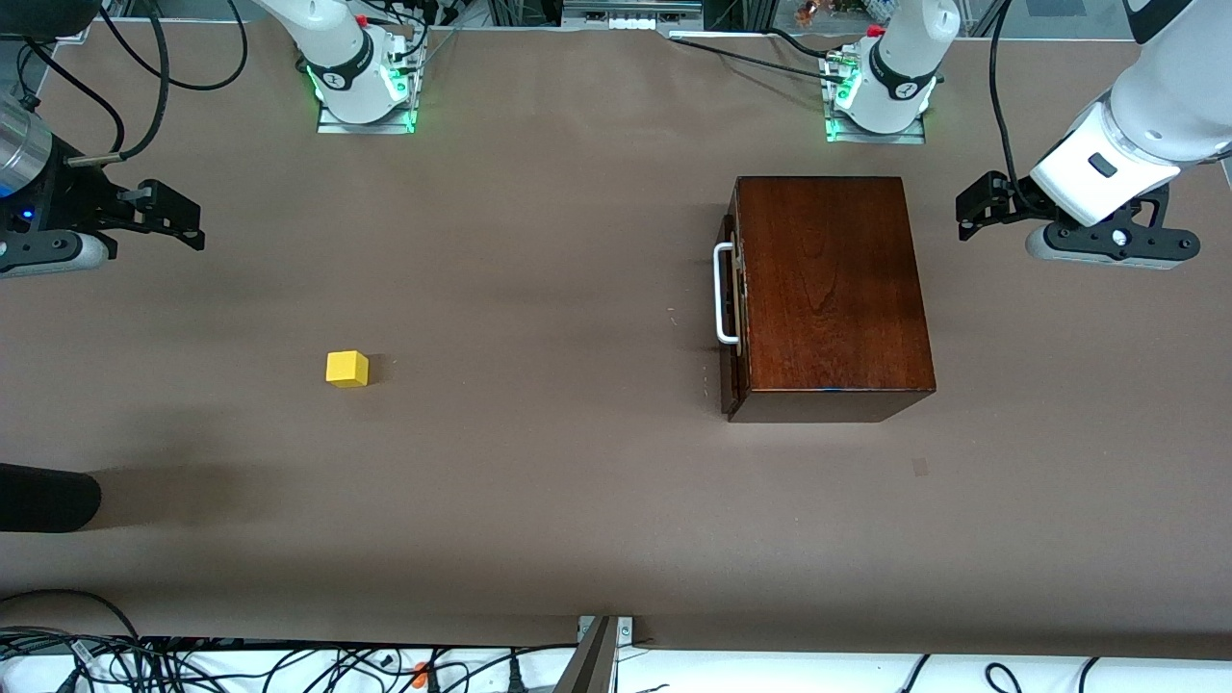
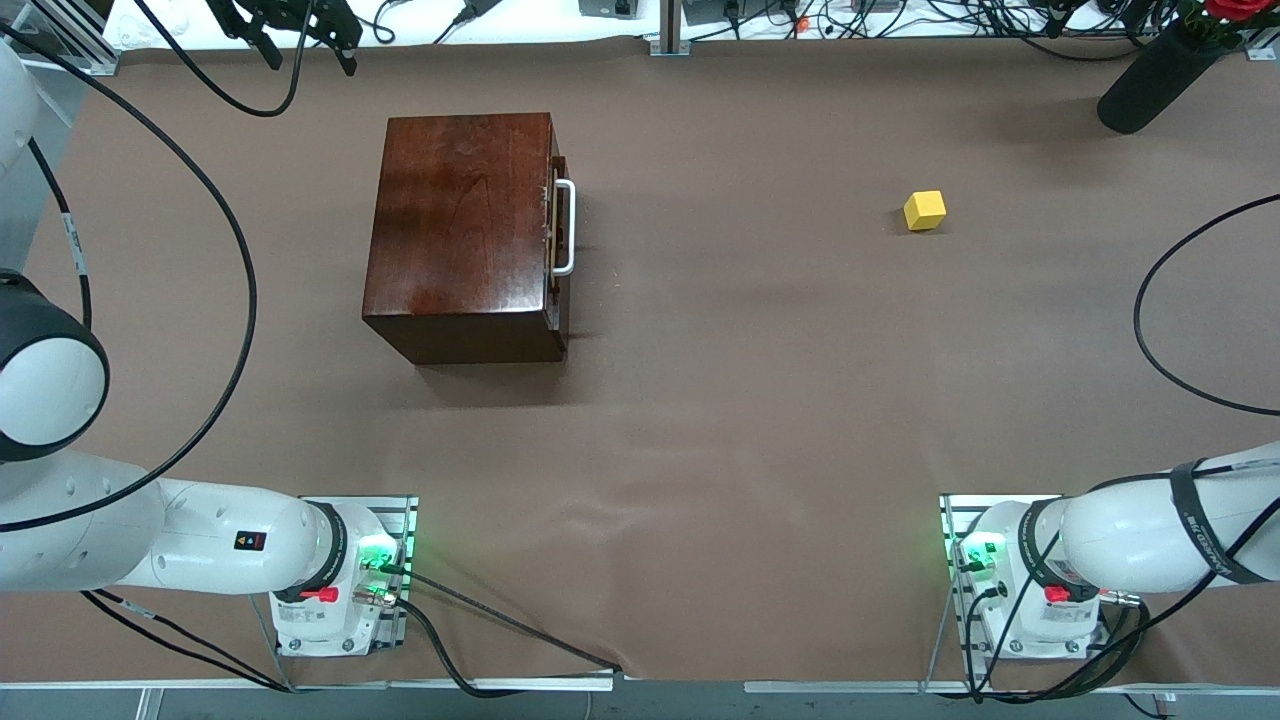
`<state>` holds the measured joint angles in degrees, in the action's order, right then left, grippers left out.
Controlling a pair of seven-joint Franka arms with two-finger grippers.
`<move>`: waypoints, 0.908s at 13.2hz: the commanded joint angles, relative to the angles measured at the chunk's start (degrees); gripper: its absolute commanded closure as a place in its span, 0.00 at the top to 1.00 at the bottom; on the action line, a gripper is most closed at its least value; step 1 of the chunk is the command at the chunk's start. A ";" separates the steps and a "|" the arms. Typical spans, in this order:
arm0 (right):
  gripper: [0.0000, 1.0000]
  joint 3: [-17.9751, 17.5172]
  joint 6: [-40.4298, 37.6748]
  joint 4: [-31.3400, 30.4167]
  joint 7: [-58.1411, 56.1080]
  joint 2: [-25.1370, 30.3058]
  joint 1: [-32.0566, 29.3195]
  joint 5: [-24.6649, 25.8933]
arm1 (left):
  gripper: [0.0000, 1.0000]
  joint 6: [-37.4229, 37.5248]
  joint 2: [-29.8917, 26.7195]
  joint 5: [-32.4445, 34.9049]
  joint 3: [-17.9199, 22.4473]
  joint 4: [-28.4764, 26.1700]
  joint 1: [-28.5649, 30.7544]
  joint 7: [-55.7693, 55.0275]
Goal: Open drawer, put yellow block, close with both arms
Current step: 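Move the left gripper toward the white handle of the wooden box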
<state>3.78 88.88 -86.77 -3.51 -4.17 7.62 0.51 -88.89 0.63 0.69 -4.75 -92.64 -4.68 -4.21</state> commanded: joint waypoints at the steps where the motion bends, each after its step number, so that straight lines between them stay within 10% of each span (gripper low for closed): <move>1: 1.00 -0.18 -1.08 1.51 -0.80 -0.40 -0.50 0.19 | 1.00 1.35 0.87 -1.39 -0.09 2.02 0.19 -0.10; 12: 1.00 -0.18 -1.08 1.51 -0.80 -0.40 -0.59 0.20 | 1.00 1.09 4.45 -1.48 -3.94 2.02 -0.24 -0.80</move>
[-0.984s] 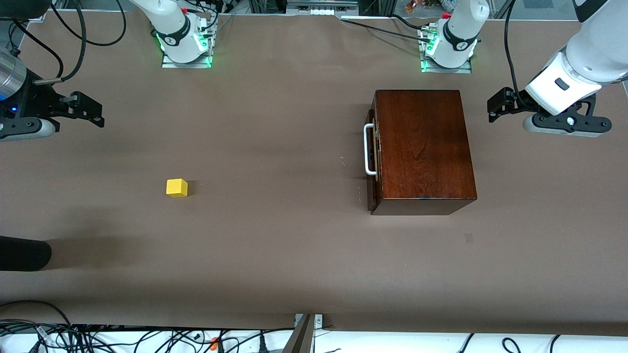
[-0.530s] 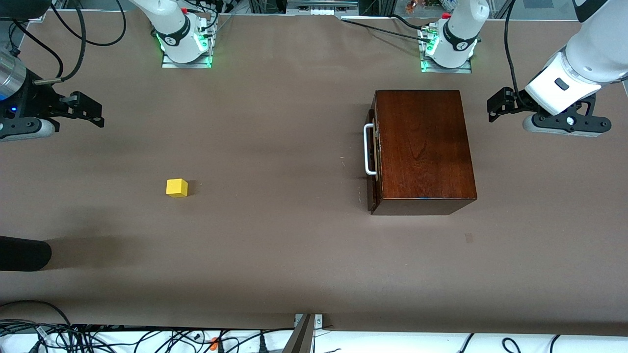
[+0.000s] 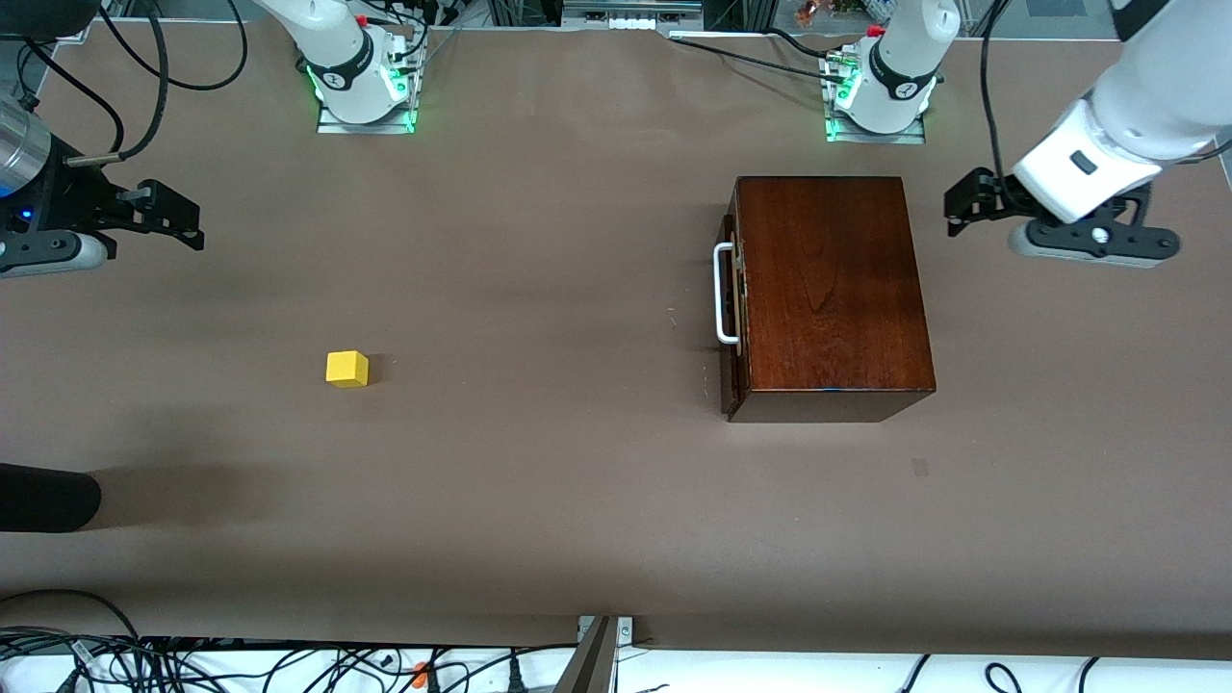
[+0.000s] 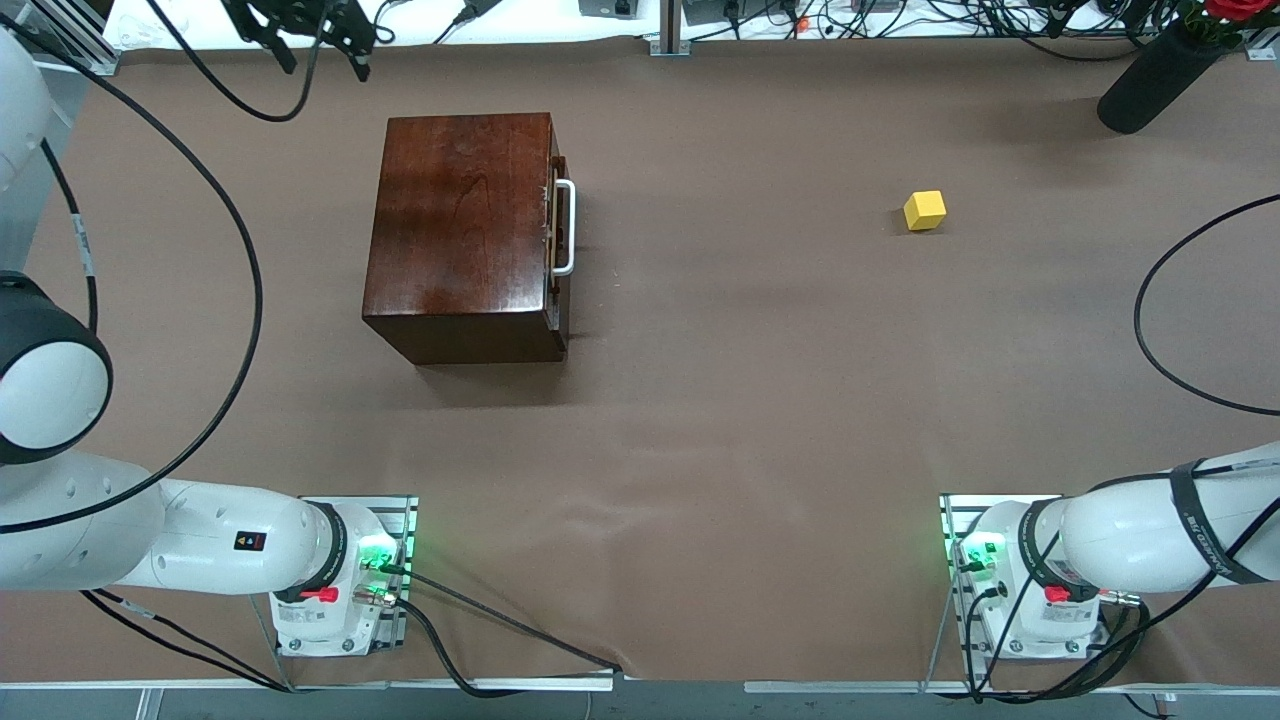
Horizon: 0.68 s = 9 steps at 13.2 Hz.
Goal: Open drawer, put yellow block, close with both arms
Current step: 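Move the left gripper toward the white handle of the wooden box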
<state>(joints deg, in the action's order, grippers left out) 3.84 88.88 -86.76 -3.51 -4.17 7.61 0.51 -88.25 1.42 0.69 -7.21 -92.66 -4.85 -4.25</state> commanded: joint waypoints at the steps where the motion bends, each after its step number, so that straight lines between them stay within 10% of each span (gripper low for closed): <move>1: 1.00 -0.24 -1.08 1.51 -0.80 -0.40 -0.58 0.20 | 1.00 -0.68 5.59 -1.48 -3.40 2.83 -0.16 -3.11; 5: 1.00 -0.24 -1.08 1.51 -0.80 -0.40 -0.58 0.20 | 1.00 -9.46 12.53 1.06 -13.60 3.19 -2.08 -20.66; 9: 1.00 -0.24 -1.08 1.51 -0.80 -0.40 -0.58 0.20 | 1.00 -13.86 18.52 9.93 -13.62 3.19 -13.15 -37.72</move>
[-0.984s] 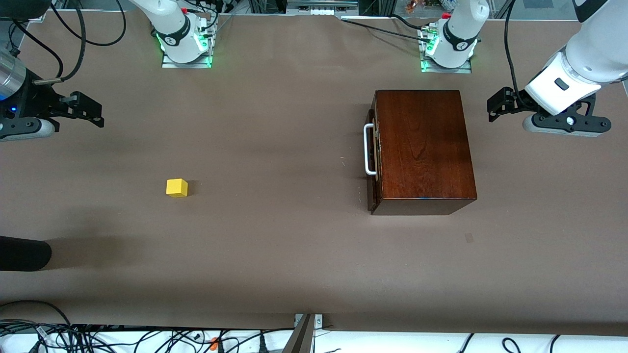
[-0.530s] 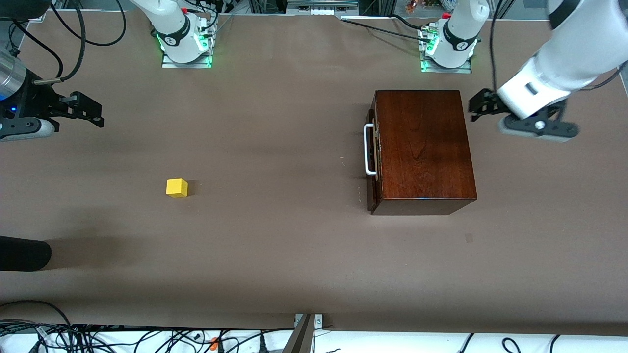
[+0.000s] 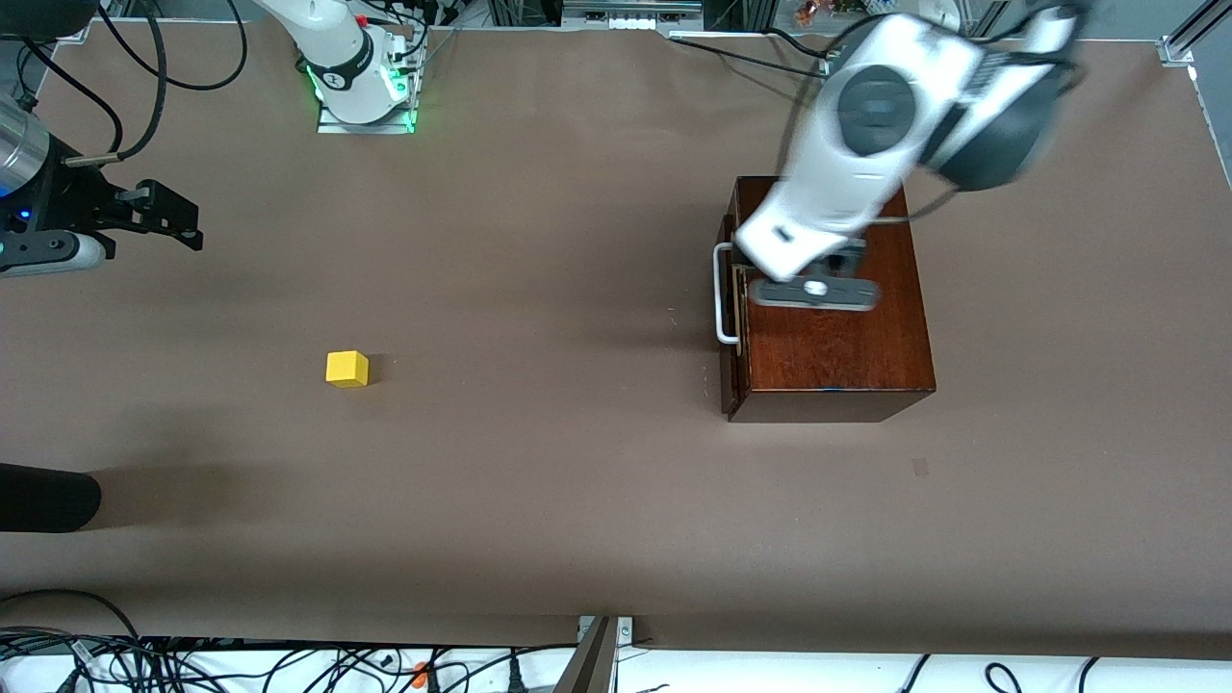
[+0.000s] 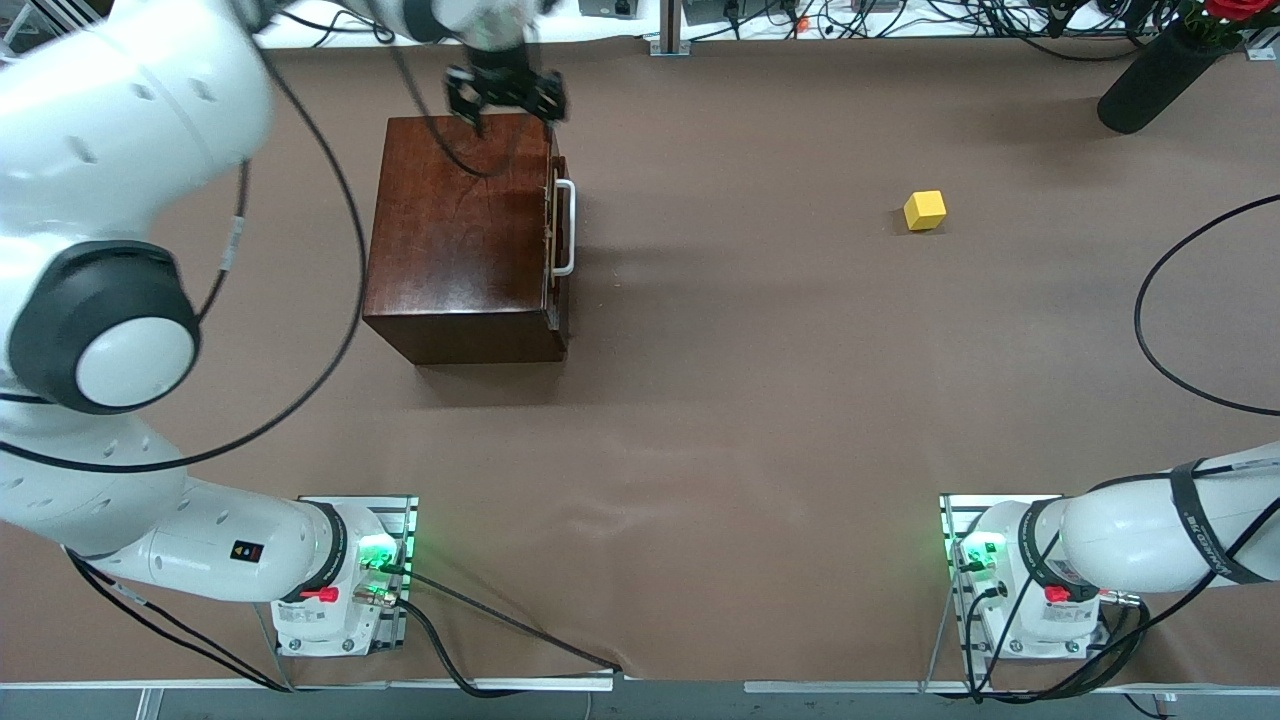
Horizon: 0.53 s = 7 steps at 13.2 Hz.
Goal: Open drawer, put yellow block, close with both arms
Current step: 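Move the left gripper toward the white handle of the wooden box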
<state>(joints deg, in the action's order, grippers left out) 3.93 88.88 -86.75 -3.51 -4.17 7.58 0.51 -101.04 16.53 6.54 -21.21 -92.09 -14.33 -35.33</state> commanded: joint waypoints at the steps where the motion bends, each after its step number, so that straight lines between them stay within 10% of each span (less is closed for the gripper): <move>1: 1.00 -0.33 -1.08 1.49 -0.80 -0.40 -0.55 0.20 | 1.00 -2.74 5.16 5.92 0.38 2.09 -4.47 -9.99; 7: 1.00 -0.33 -1.08 1.49 -0.80 -0.40 -0.55 0.20 | 1.00 -5.13 11.68 15.50 0.38 0.60 -9.57 -18.27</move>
<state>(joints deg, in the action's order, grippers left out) 3.93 88.88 -86.74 -3.51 -4.17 7.58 0.51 -106.44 26.75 18.37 -21.17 -92.02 -21.74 -50.18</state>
